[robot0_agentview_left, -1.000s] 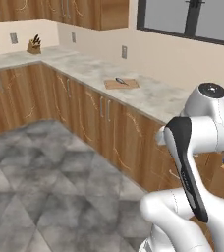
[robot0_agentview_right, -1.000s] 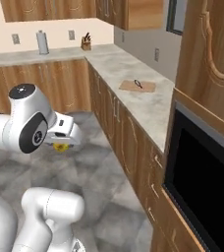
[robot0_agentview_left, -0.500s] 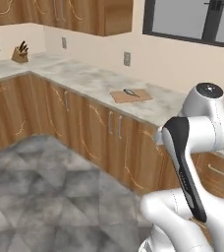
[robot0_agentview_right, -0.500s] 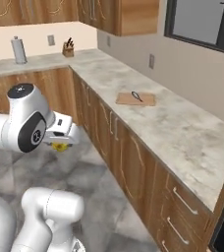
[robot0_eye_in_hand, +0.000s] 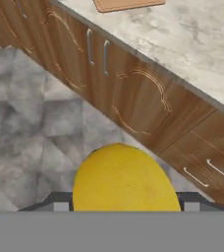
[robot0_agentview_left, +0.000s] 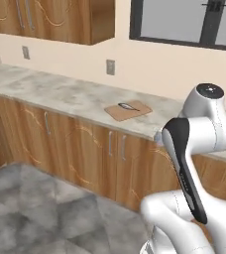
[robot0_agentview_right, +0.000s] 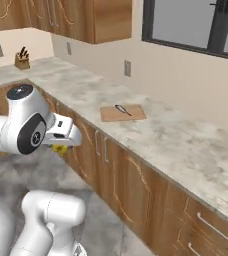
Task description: Retrieve a lemon from the fridge and place it on the cutting board with the fish.
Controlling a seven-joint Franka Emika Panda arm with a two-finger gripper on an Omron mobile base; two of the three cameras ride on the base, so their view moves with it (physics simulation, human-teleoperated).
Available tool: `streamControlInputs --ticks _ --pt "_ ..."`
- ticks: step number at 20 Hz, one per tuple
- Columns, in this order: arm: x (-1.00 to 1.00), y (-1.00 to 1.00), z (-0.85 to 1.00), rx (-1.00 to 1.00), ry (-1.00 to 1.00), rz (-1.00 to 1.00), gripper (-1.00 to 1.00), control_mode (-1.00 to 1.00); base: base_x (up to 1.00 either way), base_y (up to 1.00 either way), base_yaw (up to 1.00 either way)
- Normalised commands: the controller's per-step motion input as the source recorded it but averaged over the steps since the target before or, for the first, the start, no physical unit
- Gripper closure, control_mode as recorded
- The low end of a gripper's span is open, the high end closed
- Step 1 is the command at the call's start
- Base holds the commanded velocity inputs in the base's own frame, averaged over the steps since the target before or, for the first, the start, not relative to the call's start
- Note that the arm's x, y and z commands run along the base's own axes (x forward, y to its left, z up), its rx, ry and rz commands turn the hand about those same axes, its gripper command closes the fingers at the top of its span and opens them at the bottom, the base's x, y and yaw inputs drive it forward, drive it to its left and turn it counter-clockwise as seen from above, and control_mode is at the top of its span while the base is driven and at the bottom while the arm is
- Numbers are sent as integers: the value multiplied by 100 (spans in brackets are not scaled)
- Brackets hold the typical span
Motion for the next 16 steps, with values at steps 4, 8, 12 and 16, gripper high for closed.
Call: streamControlInputs --ticks 4,8,12,16 --pt "0 0 0 0 0 0 100 100 93 54 -52" --pt "0 0 0 0 0 0 100 100 59 49 -64" --pt "0 0 0 0 0 0 100 100 47 61 -69" --pt "0 0 0 0 0 0 100 100 54 69 -67"
